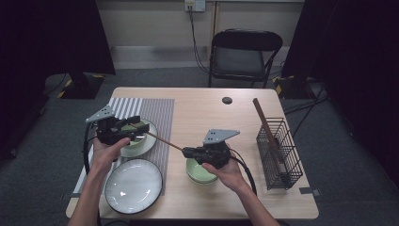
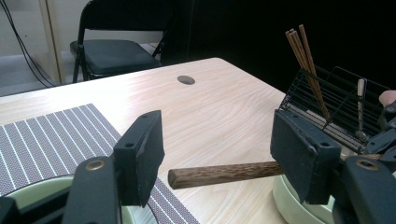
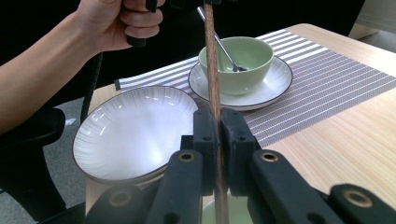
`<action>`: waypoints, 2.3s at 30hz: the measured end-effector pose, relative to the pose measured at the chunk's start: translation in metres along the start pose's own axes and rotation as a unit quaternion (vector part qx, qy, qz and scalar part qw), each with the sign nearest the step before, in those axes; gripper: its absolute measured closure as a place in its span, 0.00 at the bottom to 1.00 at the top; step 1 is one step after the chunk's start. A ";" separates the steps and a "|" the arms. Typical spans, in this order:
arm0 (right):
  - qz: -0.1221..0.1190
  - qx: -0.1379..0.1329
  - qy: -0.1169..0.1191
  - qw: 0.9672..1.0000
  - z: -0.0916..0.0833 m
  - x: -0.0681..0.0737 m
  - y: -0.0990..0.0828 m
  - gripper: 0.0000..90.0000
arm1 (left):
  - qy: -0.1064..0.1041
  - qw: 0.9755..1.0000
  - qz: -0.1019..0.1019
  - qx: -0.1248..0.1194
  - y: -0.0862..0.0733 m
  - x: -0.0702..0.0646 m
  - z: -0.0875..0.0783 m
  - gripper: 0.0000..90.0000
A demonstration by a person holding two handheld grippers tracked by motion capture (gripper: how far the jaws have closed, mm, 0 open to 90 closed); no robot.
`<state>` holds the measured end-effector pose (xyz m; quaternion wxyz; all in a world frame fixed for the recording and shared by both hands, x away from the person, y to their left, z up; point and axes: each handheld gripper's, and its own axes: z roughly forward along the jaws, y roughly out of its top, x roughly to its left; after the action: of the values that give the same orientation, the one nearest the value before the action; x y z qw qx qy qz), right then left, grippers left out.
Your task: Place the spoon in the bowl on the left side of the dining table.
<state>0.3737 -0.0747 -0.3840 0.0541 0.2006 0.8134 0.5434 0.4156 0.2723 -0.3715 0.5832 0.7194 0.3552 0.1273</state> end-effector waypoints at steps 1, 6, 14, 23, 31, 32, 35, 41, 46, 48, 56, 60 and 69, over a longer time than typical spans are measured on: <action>0.000 -0.002 0.000 1.000 -0.001 0.000 0.000 0.96 | 0.001 1.000 0.000 0.000 0.000 0.000 0.001 0.39; 0.004 -0.008 0.000 1.000 -0.003 -0.001 0.001 0.96 | -0.002 1.000 -0.003 0.016 -0.004 0.002 0.007 0.40; 0.007 -0.006 0.001 1.000 -0.003 -0.003 0.000 0.96 | -0.004 1.000 0.007 0.007 -0.001 -0.003 0.004 0.40; 0.007 -0.005 -0.004 1.000 -0.006 -0.004 0.001 0.96 | 0.003 1.000 0.013 -0.018 0.004 -0.005 -0.004 0.40; 0.013 -0.015 -0.011 1.000 -0.011 -0.008 0.001 0.96 | 0.005 1.000 0.007 -0.008 -0.001 0.000 0.000 0.40; 0.011 -0.013 -0.014 1.000 -0.011 -0.007 0.001 0.96 | 0.004 1.000 0.010 -0.005 -0.001 0.001 0.000 0.40; 0.012 -0.013 -0.014 1.000 -0.012 -0.007 0.001 0.96 | 0.005 1.000 0.007 -0.009 -0.001 0.000 0.000 0.40; 0.010 -0.009 -0.012 1.000 -0.009 -0.006 0.000 0.96 | 0.005 1.000 0.008 -0.011 -0.001 0.000 -0.001 0.40; 0.008 -0.006 -0.010 1.000 -0.008 -0.005 0.001 0.96 | 0.005 1.000 0.007 -0.006 -0.002 0.001 0.001 0.41; 0.007 -0.006 -0.011 1.000 -0.008 -0.005 0.001 0.96 | 0.005 1.000 0.009 -0.004 -0.003 0.002 0.001 0.42; 0.006 -0.010 -0.015 1.000 -0.012 -0.005 0.003 0.96 | 0.003 1.000 0.011 0.006 -0.005 0.002 0.005 0.42; 0.007 -0.007 -0.016 1.000 -0.013 -0.005 0.004 0.96 | 0.003 1.000 0.009 0.009 -0.007 0.002 0.007 0.42; 0.009 -0.011 -0.018 1.000 -0.016 -0.005 0.005 0.96 | 0.002 1.000 0.013 0.014 -0.009 0.002 0.011 0.42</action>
<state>0.3751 -0.0892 -0.3732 0.0664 0.2169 0.8044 0.5490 0.4203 0.2662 -0.3838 0.5708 0.7316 0.3490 0.1312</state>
